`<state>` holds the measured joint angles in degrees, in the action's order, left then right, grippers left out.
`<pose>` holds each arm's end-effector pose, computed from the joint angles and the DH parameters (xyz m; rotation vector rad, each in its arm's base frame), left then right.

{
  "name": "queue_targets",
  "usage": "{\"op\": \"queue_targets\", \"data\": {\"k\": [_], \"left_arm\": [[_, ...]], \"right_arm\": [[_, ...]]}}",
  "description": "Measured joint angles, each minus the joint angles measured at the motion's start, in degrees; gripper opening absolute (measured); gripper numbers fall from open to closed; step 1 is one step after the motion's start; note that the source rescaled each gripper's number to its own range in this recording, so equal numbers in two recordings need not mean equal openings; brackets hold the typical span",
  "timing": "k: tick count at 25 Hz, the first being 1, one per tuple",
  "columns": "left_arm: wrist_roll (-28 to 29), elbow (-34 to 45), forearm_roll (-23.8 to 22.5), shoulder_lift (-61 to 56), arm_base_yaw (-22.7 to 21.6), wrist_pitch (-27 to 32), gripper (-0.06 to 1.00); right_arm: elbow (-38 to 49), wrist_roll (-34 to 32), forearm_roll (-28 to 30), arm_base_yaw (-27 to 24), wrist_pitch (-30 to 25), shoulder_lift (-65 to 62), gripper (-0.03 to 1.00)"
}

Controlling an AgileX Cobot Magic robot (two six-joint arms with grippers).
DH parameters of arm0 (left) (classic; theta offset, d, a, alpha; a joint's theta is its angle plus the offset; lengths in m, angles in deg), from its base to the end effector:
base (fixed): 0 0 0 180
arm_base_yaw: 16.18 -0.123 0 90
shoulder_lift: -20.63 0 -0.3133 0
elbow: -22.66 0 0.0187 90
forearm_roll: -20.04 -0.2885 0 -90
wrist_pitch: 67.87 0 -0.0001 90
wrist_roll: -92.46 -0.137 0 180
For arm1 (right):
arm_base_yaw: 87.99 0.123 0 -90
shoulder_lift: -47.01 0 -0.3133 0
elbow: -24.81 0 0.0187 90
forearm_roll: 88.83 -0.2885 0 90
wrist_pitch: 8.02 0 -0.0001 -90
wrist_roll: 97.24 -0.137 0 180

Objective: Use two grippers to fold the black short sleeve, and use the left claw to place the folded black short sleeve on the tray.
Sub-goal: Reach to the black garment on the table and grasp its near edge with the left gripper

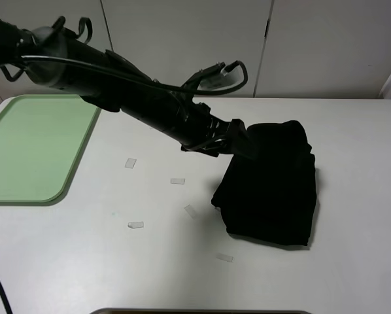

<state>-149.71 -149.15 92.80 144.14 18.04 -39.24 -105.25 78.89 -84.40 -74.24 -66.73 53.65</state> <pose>0.3596 -0.3205 0.1118 0.7782 2.4167 -0.8972 0.0439 0.0014 0.2754 -0.1715 2.0040 0.1042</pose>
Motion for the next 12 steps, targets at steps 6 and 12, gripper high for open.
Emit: {"op": "queue_targets", "data": {"k": [6, 12], "left_arm": [[-0.31, -2.16, 2.99, 6.13, -0.19, -0.54, 0.91], [-0.39, -7.99, 5.10, 12.50, 0.26, 0.03, 0.91]], "right_arm": [[0.00, 0.00, 0.00, 0.00, 0.00, 0.00, 1.00], [0.00, 0.00, 0.00, 0.00, 0.00, 0.00, 1.00]]}}
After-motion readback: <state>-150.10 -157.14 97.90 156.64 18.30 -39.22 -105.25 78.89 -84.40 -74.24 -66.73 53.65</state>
